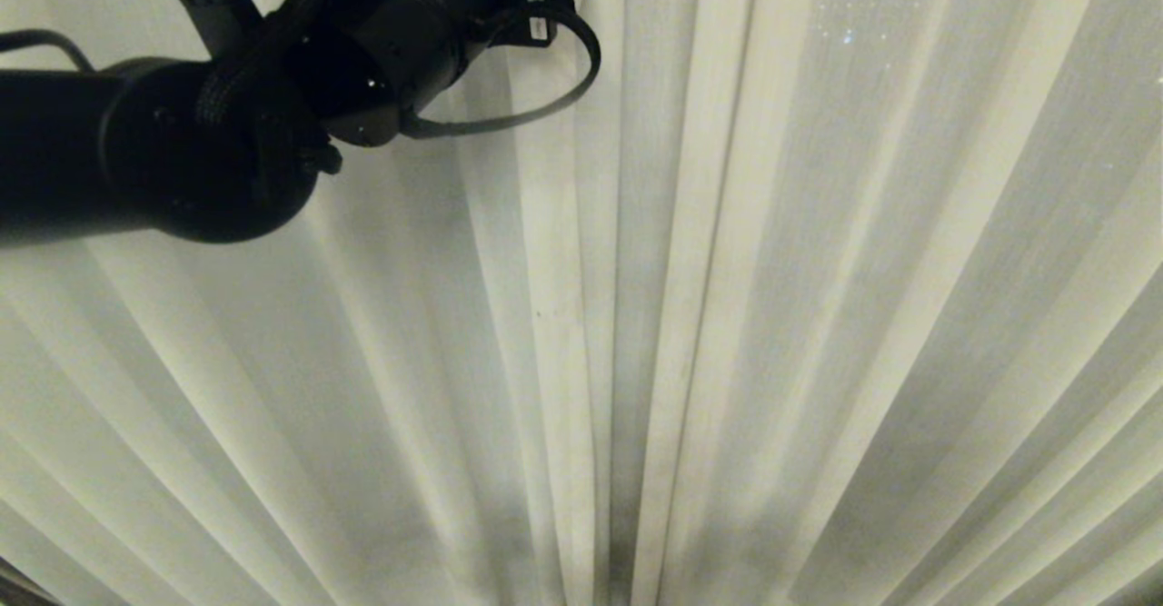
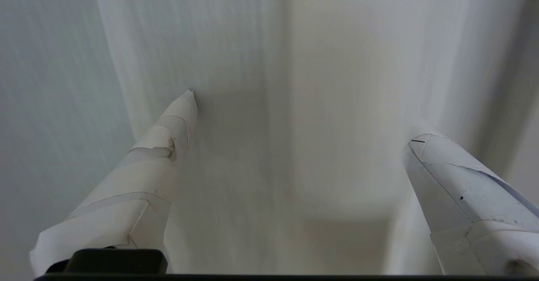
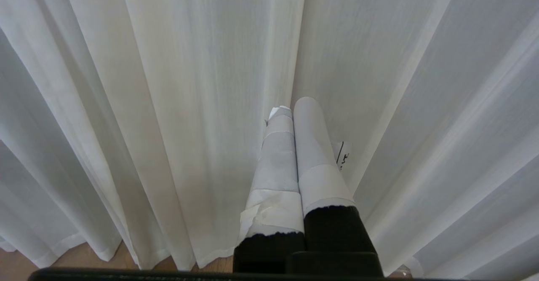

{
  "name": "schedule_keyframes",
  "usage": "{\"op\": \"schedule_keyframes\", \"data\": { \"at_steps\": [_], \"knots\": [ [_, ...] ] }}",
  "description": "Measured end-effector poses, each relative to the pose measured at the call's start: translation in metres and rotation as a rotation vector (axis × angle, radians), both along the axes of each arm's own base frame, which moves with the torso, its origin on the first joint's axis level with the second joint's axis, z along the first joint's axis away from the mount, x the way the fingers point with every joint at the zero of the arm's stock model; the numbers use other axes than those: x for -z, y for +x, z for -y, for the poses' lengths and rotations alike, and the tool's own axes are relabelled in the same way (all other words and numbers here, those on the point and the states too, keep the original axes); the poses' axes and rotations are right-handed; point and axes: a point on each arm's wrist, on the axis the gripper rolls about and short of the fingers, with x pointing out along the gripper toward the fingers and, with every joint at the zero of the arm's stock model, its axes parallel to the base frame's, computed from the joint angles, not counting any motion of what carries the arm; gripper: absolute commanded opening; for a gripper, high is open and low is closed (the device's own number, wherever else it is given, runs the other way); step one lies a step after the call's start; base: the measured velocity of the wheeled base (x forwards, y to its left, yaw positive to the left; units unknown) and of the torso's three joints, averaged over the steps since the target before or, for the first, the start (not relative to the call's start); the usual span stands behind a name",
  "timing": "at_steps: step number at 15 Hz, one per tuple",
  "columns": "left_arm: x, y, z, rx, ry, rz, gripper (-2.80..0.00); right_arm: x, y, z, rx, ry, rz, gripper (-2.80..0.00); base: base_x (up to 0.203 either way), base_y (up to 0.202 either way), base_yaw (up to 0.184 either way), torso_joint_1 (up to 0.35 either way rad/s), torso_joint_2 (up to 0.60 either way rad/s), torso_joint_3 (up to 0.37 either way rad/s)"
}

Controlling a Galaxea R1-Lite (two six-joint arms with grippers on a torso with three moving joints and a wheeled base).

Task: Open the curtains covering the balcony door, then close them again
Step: Pull the inner curtains open on both sides

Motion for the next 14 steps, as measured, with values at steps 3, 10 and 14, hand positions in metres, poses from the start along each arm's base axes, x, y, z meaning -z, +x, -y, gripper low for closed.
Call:
{"op": "schedule_keyframes", "data": {
  "at_steps": [3,10,14],
  "knots": [
    [0.001,0.011,-0.005,-0.034,0.018,0.006,0.0,0.0,0.0,0.0,0.0,0.0,0.0,-2.8,0.0,0.0,0.0,0.0,0.0,0.0],
    [0.004,0.037,-0.02,-0.09,0.014,0.017,0.0,0.0,0.0,0.0,0.0,0.0,0.0,-2.8,0.0,0.0,0.0,0.0,0.0,0.0],
    [0.006,0.048,-0.031,-0.131,0.013,0.018,0.0,0.0,0.0,0.0,0.0,0.0,0.0,-2.8,0.0,0.0,0.0,0.0,0.0,0.0]
  ]
}}
